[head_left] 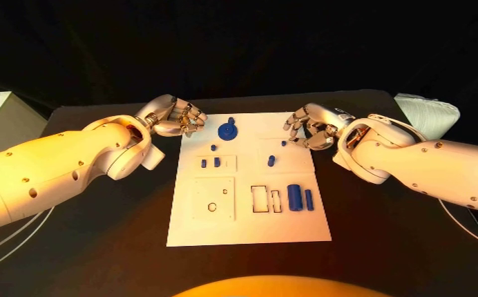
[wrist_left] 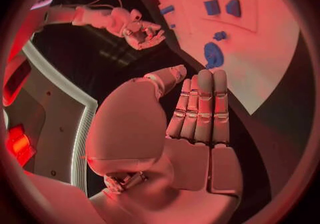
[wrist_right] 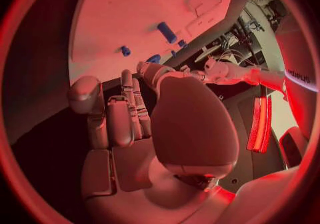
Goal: Assemble the parts on the task board
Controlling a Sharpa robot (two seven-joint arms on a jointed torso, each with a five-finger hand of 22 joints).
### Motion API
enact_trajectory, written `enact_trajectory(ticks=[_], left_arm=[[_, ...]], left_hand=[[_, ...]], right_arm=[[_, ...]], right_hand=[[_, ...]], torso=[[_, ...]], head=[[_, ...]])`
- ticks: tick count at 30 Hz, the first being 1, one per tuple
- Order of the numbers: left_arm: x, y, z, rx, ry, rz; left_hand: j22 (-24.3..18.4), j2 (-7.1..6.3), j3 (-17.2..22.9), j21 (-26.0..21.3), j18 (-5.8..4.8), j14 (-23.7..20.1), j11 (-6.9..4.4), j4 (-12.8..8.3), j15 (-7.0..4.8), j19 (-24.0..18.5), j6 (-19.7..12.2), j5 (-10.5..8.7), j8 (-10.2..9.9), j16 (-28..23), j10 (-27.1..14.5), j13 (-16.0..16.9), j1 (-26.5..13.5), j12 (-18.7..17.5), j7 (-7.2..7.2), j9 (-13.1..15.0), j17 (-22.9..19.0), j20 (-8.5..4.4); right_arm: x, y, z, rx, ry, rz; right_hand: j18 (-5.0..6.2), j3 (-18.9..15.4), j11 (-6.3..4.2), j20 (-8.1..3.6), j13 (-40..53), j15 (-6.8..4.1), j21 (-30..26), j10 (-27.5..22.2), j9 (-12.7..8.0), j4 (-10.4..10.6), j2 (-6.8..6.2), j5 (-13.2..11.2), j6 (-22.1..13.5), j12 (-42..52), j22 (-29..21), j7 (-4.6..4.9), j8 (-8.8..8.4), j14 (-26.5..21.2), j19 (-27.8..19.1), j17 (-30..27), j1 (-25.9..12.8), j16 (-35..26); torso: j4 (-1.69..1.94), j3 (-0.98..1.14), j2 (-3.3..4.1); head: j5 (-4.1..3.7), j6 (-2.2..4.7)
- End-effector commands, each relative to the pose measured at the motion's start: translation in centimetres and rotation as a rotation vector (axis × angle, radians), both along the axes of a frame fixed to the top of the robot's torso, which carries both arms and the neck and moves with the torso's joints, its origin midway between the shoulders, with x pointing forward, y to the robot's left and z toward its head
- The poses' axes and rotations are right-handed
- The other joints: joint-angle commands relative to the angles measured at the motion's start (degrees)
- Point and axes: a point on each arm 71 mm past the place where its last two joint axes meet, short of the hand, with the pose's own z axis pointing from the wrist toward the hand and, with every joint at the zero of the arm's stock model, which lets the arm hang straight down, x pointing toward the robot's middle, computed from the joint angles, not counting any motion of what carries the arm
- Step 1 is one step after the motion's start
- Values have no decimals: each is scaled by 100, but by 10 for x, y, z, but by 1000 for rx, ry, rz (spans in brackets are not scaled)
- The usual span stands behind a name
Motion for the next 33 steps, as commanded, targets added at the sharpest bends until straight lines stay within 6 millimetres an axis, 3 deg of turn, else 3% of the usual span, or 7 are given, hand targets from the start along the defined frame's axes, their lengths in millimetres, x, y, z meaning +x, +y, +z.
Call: enact_trajectory(ticks=[1,6,13,15,19,25,33], left_arm=[[-4,-2,7,-354,107,-5],[-8,-1,9,-453,148,-12],[-10,0,11,-492,161,-17],[-11,1,11,-495,162,-18],[-11,1,11,-497,164,-18],[-12,1,11,-497,168,-17],[-12,2,11,-495,171,-14]], left_hand=[[-83,67,-74,-137,64,-94,12,2,13,-69,-24,10,-27,-160,-26,-35,-17,-32,12,12,-86,0],[-225,107,-137,-376,59,-221,14,-11,39,-155,47,19,8,-527,19,-107,6,-68,-2,36,-270,24],[-239,111,-149,-399,60,-216,17,-18,40,-156,49,19,8,-570,31,-117,11,-71,7,37,-292,26],[-242,116,-149,-403,60,-214,17,-20,40,-155,52,20,9,-577,33,-119,15,-72,9,38,-296,26],[-245,117,-153,-408,61,-210,20,-21,41,-153,52,19,9,-587,32,-123,15,-76,16,38,-301,27],[-261,118,-172,-430,59,-190,39,-26,53,-141,7,19,-19,-627,14,-142,14,-96,45,28,-323,32],[-268,118,-181,-439,59,-183,48,-27,58,-136,-11,18,-31,-641,6,-150,12,-105,57,23,-330,35]], right_arm=[[-5,6,-5,-190,-43,45],[-5,12,-8,-253,-80,21],[-3,19,-11,-297,-98,-7],[-3,21,-13,-305,-100,-7],[-3,26,-17,-315,-94,-2],[-4,32,-25,-319,-81,8],[-4,37,-30,-319,-77,10]], right_hand=[[35,7,50,18,-110,41,9,4,8,-43,-16,-29,52,-104,7,14,23,73,27,-15,-63,-32],[39,243,27,-4,-352,5,22,112,17,-193,81,-87,146,-293,32,-17,30,85,52,-40,110,-65],[24,450,11,-14,-613,18,70,274,23,-258,39,-110,219,-484,88,-24,17,94,88,-92,-4,-126],[22,465,31,-7,-657,28,67,291,23,-262,26,-115,222,-519,91,-4,10,99,91,-84,-41,-124],[22,485,70,17,-739,53,33,301,31,-279,9,-146,262,-589,80,32,17,99,83,-92,-97,-135],[38,504,73,22,-774,54,-40,316,40,-297,21,-162,300,-614,43,35,31,107,60,-61,-103,-115],[39,521,64,22,-800,48,-29,370,50,-315,35,-176,340,-618,56,29,48,112,60,-42,-112,-102]], torso=[[6,-7,-5],[16,-19,-10],[16,-30,-4],[17,-22,1],[20,-30,3],[26,-5,10],[14,-1,3]], head=[[-39,23],[-38,35],[-54,41],[-61,43],[-64,26],[-47,6],[-55,-9]])
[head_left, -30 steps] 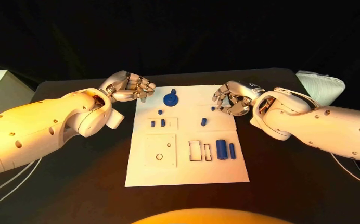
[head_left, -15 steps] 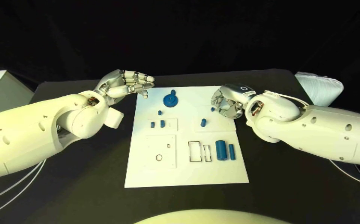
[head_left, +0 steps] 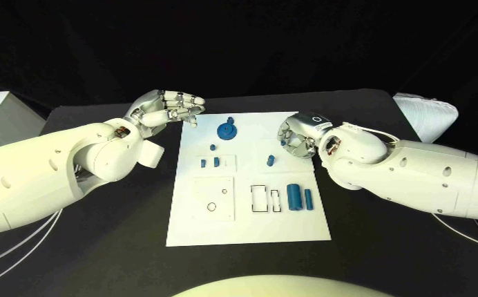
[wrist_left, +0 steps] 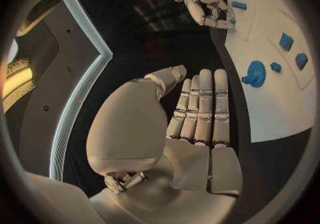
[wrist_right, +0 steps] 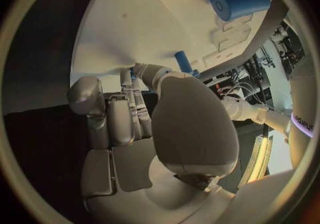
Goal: Assemble the parts on the task board
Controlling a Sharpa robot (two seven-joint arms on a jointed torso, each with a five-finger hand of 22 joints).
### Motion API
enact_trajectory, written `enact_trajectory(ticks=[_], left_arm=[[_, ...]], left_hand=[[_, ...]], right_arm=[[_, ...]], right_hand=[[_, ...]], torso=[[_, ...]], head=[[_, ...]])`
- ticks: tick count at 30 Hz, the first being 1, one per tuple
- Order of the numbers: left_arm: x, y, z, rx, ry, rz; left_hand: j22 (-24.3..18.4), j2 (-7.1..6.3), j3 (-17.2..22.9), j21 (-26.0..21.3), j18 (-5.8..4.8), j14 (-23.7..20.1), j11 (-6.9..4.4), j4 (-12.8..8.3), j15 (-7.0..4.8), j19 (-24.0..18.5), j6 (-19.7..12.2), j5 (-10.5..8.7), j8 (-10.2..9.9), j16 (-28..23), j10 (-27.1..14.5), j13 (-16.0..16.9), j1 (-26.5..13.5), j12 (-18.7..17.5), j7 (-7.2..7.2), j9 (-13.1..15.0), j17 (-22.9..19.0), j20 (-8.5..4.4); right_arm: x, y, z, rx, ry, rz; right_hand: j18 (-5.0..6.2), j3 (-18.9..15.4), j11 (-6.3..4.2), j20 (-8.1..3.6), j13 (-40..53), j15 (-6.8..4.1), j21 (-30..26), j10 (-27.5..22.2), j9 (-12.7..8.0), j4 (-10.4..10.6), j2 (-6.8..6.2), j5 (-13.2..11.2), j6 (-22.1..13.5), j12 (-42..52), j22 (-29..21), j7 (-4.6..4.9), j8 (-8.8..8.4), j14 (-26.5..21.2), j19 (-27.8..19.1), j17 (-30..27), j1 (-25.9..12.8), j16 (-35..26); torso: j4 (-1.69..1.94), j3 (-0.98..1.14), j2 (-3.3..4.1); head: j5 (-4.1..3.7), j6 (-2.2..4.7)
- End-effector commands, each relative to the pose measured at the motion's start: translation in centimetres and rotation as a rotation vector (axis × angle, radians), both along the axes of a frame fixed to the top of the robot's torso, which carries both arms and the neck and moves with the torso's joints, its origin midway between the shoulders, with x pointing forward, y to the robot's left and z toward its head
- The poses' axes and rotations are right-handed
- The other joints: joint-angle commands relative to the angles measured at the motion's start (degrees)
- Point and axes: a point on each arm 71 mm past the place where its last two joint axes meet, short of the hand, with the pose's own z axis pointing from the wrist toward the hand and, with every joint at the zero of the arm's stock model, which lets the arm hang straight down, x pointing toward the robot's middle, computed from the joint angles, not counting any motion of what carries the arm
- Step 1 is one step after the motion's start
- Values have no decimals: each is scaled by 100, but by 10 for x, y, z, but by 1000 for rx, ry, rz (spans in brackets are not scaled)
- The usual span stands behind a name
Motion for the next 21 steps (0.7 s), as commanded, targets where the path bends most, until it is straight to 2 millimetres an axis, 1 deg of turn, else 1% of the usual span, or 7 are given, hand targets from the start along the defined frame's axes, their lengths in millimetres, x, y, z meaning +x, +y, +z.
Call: enact_trajectory(ticks=[1,6,10,12,14,17,21], left_arm=[[-1,-2,2,-26,-3,-16],[-1,-3,2,-24,1,-17],[-1,-3,1,-21,3,-18],[-1,-3,1,-21,3,-19],[-1,-3,1,-20,4,-20],[-1,-4,1,-18,5,-21],[-1,-4,1,-15,6,-23]], left_hand=[[-9,48,-31,-35,70,12,53,3,33,-7,-23,17,-38,-29,0,-9,-15,-31,24,-9,-10,12],[-12,48,-34,-40,70,15,56,3,35,-5,-30,18,-43,-34,-5,-13,-16,-34,29,-11,-13,14],[-12,48,-34,-40,70,15,56,3,35,-5,-30,18,-43,-34,-5,-13,-16,-34,29,-11,-13,14],[-15,50,-36,-44,70,17,60,3,38,-3,-38,19,-48,-40,-9,-16,-15,-38,33,-13,-16,15],[-15,50,-36,-44,70,17,60,3,38,-3,-38,19,-48,-40,-9,-16,-15,-38,33,-13,-16,15],[-18,50,-38,-48,70,19,62,0,39,-1,-44,19,-52,-45,-12,-19,-13,-40,36,-15,-18,16],[-18,50,-38,-48,70,19,62,0,39,-1,-44,19,-52,-45,-12,-19,-13,-40,36,-15,-18,16]], right_arm=[[-2,2,-7,-32,13,5],[-2,5,-7,-28,11,9],[-2,6,-8,-26,10,9],[-2,7,-9,-29,11,9],[-2,8,-9,-38,12,9],[-2,10,-11,-58,18,10],[-2,12,-13,-92,24,11]], right_hand=[[39,37,0,28,-40,45,-10,49,10,-20,10,-35,44,-37,9,0,20,112,0,6,-39,12],[32,56,-21,24,-72,28,35,133,26,-36,37,-39,105,-38,44,-24,48,122,14,44,-64,38],[14,87,-89,-5,-99,-23,163,333,71,-85,111,-40,251,-9,133,-92,128,143,60,115,-72,90],[-1,98,-119,-24,-104,-47,253,420,94,-119,149,-42,319,1,191,-121,169,151,93,138,-62,107],[-52,101,-158,-53,-102,-79,549,537,128,-169,207,-44,402,14,368,-155,223,181,194,242,-48,184],[-75,95,-179,-73,-104,-98,675,599,151,-207,238,-39,441,4,448,-173,253,199,240,289,-49,222],[-97,95,-211,-103,-108,-125,809,705,196,-299,279,95,511,-19,540,-194,307,210,284,319,-29,249]], torso=[[-9,9,-2],[-12,11,-5],[-12,7,-8],[-9,6,-8],[-7,5,-8],[-5,3,-8],[-1,-1,-11]], head=[[-11,-6],[-20,-15],[-28,-19],[-32,-21],[-40,-25],[-45,-28],[-65,-31]])
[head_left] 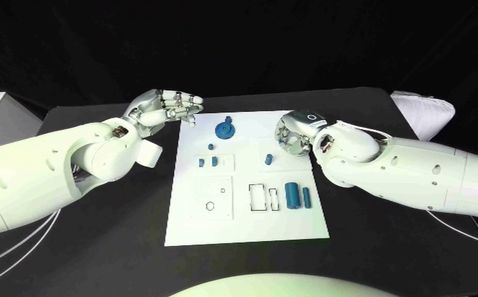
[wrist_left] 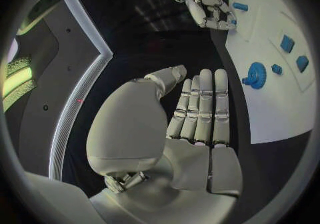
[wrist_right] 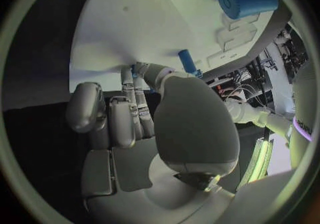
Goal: Assemble the parts on the task board
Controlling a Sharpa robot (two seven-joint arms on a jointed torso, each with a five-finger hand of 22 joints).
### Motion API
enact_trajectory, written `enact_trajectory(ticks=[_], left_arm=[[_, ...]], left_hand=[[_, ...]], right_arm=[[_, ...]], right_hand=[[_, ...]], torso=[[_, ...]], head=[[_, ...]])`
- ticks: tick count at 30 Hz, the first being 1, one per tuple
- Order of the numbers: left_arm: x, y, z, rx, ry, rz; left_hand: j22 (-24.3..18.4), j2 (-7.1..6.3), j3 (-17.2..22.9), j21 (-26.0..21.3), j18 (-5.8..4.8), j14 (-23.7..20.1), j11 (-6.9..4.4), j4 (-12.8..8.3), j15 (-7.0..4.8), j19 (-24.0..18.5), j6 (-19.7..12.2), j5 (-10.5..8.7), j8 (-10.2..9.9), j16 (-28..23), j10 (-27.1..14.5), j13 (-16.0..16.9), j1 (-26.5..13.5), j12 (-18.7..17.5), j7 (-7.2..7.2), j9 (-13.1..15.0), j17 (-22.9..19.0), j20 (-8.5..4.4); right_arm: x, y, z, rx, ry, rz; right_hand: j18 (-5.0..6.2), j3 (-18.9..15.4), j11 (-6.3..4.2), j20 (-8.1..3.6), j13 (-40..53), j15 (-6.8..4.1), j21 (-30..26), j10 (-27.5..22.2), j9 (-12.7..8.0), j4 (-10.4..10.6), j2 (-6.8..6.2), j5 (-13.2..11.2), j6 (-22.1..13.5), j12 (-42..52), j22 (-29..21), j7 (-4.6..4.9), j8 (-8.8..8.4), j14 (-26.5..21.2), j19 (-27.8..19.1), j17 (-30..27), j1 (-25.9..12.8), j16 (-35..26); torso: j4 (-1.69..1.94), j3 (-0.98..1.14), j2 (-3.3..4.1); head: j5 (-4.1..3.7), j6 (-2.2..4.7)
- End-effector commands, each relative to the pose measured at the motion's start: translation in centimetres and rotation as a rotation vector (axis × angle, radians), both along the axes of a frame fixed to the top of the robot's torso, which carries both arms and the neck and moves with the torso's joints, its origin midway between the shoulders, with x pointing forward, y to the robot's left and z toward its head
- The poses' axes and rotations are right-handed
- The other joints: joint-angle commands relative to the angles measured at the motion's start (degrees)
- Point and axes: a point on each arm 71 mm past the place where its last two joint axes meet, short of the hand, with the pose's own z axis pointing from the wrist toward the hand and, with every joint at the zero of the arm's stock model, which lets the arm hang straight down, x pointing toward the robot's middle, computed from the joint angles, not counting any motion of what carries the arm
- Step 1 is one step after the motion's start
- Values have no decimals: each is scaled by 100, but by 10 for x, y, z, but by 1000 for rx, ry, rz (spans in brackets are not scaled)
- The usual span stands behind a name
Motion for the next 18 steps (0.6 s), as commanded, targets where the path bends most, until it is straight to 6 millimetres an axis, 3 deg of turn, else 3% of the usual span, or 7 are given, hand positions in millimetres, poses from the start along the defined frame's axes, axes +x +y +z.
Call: enact_trajectory(ticks=[1,6,18], left_arm=[[-1,-3,1,-10,1,-20],[-1,-3,1,-6,2,-21],[-1,-3,0,4,2,-25]], left_hand=[[-8,48,-41,-26,72,21,44,-4,41,1,-30,20,-34,-32,3,-8,-9,-24,20,-10,-8,17],[-10,48,-42,-28,72,21,46,-9,42,2,-34,21,-37,-37,0,-11,-3,-26,22,-12,-11,18],[-16,45,-47,-38,72,24,56,-23,48,8,-54,26,-50,-57,-22,-23,9,-40,33,-17,-21,21]], right_arm=[[-5,5,-12,-82,46,20],[-5,5,-12,-103,40,15],[-8,6,-5,-42,-37,13]], right_hand=[[-100,5,-28,-18,3,-67,60,100,47,-95,102,77,75,-15,46,-3,54,214,50,6,52,23],[-122,84,-58,-46,13,-94,198,231,91,-222,149,61,115,-43,144,-20,92,209,87,-24,93,4],[-133,140,-62,-57,12,-102,264,267,111,-264,160,74,122,-78,191,-26,102,196,104,-103,75,-48]], torso=[[3,-4,-4],[-1,-7,-3],[-3,-3,-6]], head=[[-17,-6],[-16,-7],[-11,30]])
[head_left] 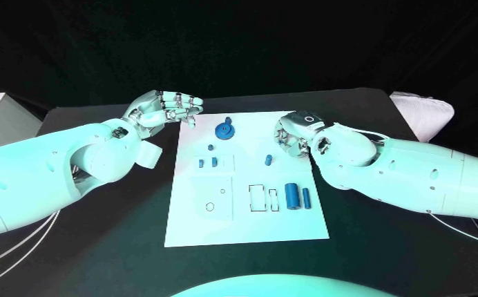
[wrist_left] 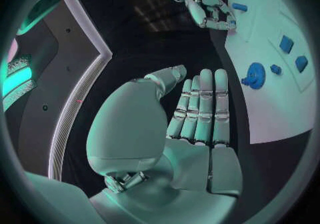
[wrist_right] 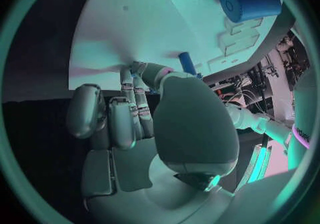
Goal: Assemble the parts on the task board
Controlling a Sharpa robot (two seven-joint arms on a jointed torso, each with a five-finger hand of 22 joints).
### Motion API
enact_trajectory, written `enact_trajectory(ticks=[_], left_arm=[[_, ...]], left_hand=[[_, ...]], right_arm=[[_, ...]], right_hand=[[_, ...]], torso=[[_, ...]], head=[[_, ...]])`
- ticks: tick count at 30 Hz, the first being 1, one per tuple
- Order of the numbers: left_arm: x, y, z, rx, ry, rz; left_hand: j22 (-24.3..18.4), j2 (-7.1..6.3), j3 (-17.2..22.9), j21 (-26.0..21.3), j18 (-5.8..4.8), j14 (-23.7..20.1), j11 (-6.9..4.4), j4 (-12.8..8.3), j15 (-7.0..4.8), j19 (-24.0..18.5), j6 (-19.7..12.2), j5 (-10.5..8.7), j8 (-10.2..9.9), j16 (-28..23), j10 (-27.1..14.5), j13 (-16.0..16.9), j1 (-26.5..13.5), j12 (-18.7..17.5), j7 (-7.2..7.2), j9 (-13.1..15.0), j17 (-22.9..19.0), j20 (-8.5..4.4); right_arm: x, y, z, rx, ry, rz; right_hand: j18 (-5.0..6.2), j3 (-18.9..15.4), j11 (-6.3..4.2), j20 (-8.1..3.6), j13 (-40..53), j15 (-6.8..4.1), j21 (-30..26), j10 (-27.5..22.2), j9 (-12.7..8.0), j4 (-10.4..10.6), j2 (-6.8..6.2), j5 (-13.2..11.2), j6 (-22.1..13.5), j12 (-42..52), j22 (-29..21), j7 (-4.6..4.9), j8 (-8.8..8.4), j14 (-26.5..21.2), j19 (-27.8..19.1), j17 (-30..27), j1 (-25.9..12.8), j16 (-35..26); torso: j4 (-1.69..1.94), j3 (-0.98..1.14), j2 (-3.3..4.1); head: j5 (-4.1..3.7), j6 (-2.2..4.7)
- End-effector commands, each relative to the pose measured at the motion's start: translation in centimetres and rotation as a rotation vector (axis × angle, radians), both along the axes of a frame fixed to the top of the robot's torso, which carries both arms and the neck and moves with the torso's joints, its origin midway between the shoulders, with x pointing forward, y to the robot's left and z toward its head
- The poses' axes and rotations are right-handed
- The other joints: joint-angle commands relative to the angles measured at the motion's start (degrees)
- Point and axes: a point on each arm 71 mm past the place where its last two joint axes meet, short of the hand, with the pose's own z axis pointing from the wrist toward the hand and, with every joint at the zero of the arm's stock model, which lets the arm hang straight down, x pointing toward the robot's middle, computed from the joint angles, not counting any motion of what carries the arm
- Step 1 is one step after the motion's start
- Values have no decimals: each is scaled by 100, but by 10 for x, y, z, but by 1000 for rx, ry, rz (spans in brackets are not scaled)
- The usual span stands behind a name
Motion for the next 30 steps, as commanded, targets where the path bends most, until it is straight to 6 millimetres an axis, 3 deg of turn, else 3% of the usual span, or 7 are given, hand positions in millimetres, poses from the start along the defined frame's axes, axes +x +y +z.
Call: enact_trajectory(ticks=[1,23,30], left_arm=[[-1,-3,1,-1,-3,-21],[4,3,-2,13,10,-4],[5,3,-3,13,10,-3]], left_hand=[[-10,45,-31,-38,72,3,36,-7,27,7,-33,26,-24,-35,-2,-12,9,-40,13,-7,-8,21],[-19,43,-43,-52,71,7,48,-8,37,11,-60,32,-42,-55,-24,-24,3,-54,29,-14,-17,28],[-19,43,-43,-52,71,7,48,-8,37,11,-60,32,-42,-55,-24,-24,3,-54,29,-14,-17,28]], right_arm=[[-5,1,-3,8,-18,11],[-14,-3,12,108,-45,18],[-23,0,18,150,-44,37]], right_hand=[[-73,20,-115,-9,10,-26,41,167,13,-45,66,26,30,0,129,3,29,192,59,-18,-10,-43],[-90,60,-120,-18,10,-30,140,202,34,-71,56,19,38,-29,193,-2,41,202,86,-8,-50,-32],[-90,65,-121,-20,10,-31,141,208,38,-74,55,19,39,-34,196,-2,43,202,86,-13,-58,-34]], torso=[[-4,2,2],[-9,20,8],[-2,6,2]], head=[[2,25],[52,109],[68,114]])
